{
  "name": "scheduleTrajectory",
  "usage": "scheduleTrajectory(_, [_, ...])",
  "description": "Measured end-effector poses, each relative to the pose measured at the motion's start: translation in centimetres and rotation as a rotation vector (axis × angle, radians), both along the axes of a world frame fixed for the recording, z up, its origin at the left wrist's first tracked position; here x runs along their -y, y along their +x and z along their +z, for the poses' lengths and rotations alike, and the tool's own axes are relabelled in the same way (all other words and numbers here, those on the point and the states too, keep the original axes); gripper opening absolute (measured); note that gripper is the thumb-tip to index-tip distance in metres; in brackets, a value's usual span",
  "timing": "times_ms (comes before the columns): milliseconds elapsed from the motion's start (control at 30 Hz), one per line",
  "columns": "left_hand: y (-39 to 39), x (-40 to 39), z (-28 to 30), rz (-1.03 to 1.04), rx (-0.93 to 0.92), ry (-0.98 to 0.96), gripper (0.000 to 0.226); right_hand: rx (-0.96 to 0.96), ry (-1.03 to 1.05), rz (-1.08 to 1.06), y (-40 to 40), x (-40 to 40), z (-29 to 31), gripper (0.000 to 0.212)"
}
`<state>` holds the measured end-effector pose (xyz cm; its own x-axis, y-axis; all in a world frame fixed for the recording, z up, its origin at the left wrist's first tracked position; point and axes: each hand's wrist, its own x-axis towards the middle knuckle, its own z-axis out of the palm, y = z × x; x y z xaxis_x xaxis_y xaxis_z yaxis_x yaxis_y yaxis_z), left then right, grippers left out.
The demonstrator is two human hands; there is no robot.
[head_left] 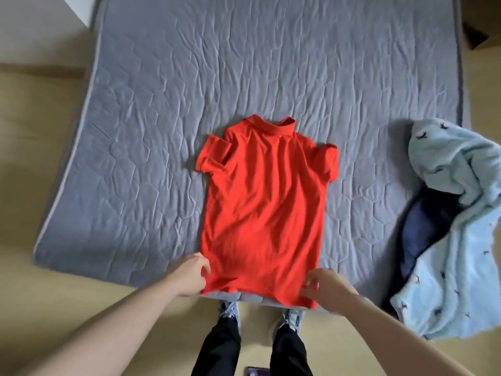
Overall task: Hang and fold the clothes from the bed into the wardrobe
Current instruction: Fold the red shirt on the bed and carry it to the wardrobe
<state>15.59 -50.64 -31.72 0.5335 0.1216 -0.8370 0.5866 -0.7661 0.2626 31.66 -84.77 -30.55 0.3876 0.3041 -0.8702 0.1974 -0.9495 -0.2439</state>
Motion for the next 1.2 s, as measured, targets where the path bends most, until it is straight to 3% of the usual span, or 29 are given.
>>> scheduleTrajectory(100, [5.5, -2.5, -0.8, 0.226, 0.151, 0.054, 0.021, 0.176, 0.076, -0.255, 4.2, -2.0, -1.1, 0.024])
scheduleTrajectory(267, [16.6, -7.3, -2.4, 0.591, 0.308, 0.217, 0.024, 0.378, 0.152, -0.687, 13.9, -5.9, -4.0, 0.052])
scheduleTrajectory(333, [19.5, -8.9, -3.7, 0.660, 0.341, 0.243, 0.009, 0.410, 0.144, -0.806, 17.0, -6.9, -6.0, 0.065])
scheduleTrajectory(433, [21.9, -10.5, -6.3, 0.723, 0.338, 0.294, 0.018, 0.454, 0.110, -0.947, 20.0, -7.9, -9.0, 0.082])
scheduleTrajectory(600, [23.7, -12.1, -11.9, 0.992, 0.246, 0.192, 0.099, 0.445, 0.178, -1.177, 23.5, -9.3, -14.4, 0.099])
scheduleTrajectory(667, [23.7, -13.1, -14.0, 1.054, 0.229, 0.148, 0.116, 0.422, 0.210, -1.267, 24.0, -9.2, -15.5, 0.074])
scheduleTrajectory(733, [23.9, -13.7, -15.4, 1.095, 0.215, 0.130, 0.110, 0.469, 0.256, -1.347, 24.2, -8.3, -16.3, 0.023])
scheduleTrajectory(867, [24.4, -13.2, -14.5, 1.191, 0.254, 0.046, 0.063, 0.650, 0.249, -1.500, 23.7, -5.8, -15.9, 0.019])
scheduleTrajectory(1000, [25.0, -12.8, -13.0, 1.245, 0.398, 0.007, 0.037, 0.816, 0.301, -1.377, 23.7, -5.0, -15.1, 0.016])
scheduleTrajectory(1067, [25.1, -12.5, -11.7, 1.275, 0.434, -0.006, 0.016, 0.707, 0.241, -1.216, 23.5, -5.2, -15.3, 0.027])
scheduleTrajectory(1133, [25.1, -12.1, -10.4, 1.283, 0.478, -0.008, 0.016, 0.542, 0.137, -1.172, 22.9, -5.1, -15.4, 0.064])
scheduleTrajectory(1200, [25.3, -11.2, -9.0, 1.202, 0.547, 0.079, 0.022, 0.501, 0.118, -1.184, 22.4, -4.8, -14.6, 0.079])
